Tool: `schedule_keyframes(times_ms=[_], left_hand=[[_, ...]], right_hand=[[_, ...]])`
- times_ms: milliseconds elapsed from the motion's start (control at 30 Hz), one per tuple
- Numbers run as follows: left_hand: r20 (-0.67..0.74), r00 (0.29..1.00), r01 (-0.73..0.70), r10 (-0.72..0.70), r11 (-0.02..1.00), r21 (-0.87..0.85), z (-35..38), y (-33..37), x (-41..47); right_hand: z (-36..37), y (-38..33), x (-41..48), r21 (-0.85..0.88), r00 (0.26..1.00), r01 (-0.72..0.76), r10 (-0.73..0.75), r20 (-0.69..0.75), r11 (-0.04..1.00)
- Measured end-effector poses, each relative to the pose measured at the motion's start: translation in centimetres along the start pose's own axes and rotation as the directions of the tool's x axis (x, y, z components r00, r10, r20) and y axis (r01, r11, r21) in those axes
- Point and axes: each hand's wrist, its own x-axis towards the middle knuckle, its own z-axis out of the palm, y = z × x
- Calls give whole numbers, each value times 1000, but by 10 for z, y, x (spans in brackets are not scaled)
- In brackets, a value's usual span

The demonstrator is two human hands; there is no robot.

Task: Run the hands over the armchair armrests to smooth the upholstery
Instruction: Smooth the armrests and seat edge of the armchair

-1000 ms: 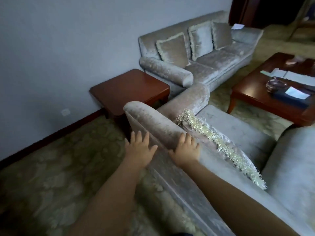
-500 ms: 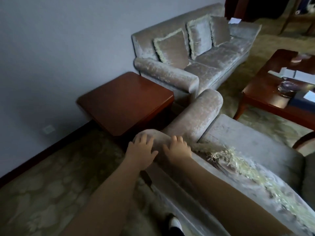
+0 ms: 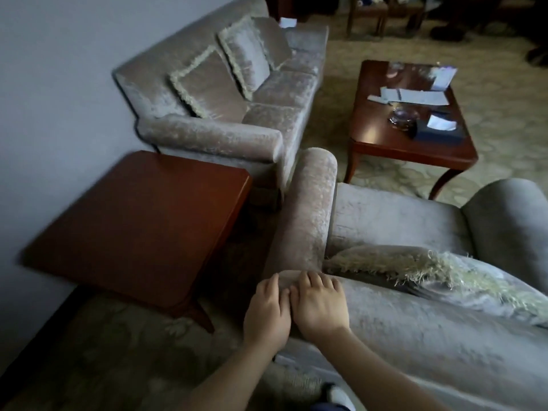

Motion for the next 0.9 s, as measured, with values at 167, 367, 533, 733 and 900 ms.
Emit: schedule_keyframes(times_ms=[167,367,533,733,900], left_hand=[[-119,992,-58,51,997,-55,3,-3,2],[-213,971,-137,112,985,-107,4,-8,0],[-426,888,93,-175,974,-206,22,-1,-6],[-452,485,381,-749,646,-661,50,37,-6],[-515,427,422,-743,668,-613,54,32,4]], right_hand=[[-3,2,7,-32,1000,4,-4,10,999],[-3,14,24,-15,959,170,-162,234,985],[-7,11,68,126,673,639,-631,387,759],[-1,9,79,368,554,718,-805,213,591],[7,13,84,437,600,651,-773,207,621]])
